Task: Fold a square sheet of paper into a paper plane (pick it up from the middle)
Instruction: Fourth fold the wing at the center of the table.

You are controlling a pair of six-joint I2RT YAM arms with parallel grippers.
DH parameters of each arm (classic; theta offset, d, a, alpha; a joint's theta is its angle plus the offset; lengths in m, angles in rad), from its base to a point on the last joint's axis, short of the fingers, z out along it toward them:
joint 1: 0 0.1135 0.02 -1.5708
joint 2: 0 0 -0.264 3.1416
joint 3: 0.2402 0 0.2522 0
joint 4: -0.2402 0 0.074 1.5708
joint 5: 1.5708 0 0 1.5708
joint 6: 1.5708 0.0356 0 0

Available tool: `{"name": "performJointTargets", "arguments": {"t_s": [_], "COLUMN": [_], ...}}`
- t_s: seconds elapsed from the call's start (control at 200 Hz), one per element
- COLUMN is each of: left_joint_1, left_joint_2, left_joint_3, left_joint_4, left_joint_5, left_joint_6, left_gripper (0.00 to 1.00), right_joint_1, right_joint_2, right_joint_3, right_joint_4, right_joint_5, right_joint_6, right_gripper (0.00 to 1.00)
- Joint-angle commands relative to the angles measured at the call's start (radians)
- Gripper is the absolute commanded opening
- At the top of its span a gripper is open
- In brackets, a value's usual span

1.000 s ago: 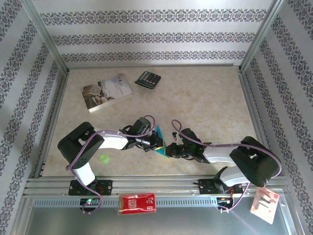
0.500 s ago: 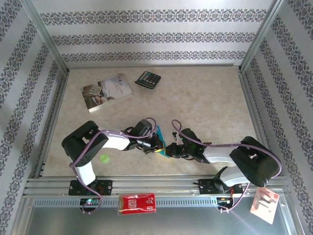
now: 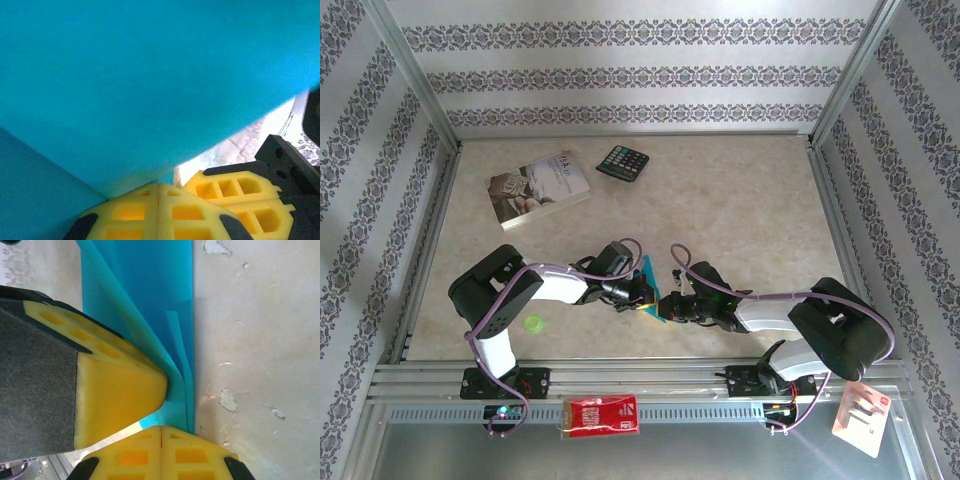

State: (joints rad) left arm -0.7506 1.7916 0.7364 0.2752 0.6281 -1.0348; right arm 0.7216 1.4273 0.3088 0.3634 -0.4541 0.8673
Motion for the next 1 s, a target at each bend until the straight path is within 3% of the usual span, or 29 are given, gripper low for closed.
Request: {"name": "performJointTargets", "arguments": {"t_s": [0.0, 0.994], "left_joint_1": [0.042, 0.260], "left_joint_2": [0.022, 0.113], "left_joint_3": [0.035, 0.164], "left_joint_4": [-0.084, -0.203], "left_joint_5": [-0.032, 0.001], "left_joint_6": [0.067, 0.242], "left_gripper": [0.00, 0.00], "right_joint_1": [0.008, 0.007], "right_joint_2": [0.095, 0.119], "right_joint_3": [-0.049, -0.035], "right_joint_4": [-0.213, -0.241], "right_joint_5": [0.063, 0.050], "right_joint_6": [-0.006, -0.022], "right_gripper": [0.00, 0.00]}}
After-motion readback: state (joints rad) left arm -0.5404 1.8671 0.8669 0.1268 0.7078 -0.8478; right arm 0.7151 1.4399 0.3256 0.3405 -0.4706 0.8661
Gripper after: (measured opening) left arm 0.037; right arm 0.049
